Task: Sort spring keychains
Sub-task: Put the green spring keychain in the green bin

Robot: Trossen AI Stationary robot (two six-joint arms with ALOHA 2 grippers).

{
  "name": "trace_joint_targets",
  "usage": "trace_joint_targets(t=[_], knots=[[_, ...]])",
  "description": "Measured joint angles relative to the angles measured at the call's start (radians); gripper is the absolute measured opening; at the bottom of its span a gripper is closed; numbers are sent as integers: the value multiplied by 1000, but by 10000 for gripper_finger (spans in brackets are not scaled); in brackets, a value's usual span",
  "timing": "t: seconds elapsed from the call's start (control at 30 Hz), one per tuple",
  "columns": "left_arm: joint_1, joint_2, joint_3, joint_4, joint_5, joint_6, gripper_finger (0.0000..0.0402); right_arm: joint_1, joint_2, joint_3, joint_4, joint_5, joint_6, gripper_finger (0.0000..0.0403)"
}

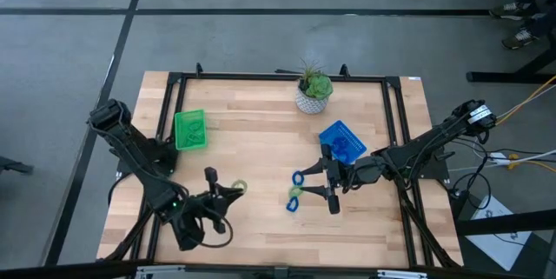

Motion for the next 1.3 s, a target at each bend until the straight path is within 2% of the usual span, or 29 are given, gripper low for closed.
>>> trace_joint_targets(t=[0.3, 0.63, 1.03, 1.13, 1.23, 1.3], knots=[[61, 0, 0, -257, -21, -323, 24, 0, 0, 0, 7, 0, 11, 202], [167, 0, 0, -489, 97, -647, 24, 0, 0, 0, 6, 0, -4, 202], [173, 0, 0, -897, 61, -1179, 24, 0, 0, 0, -10, 1, 0, 202], [197, 0, 0, -1004, 36, -1270, 24, 0, 0, 0, -10, 16, 0, 202], [245, 0, -1, -1101, 83, -1344, 24, 0, 0, 0, -10, 19, 0, 202], [285, -13, -20, -1078, 103, -1283, 24, 0, 0, 0, -10, 19, 0, 202]])
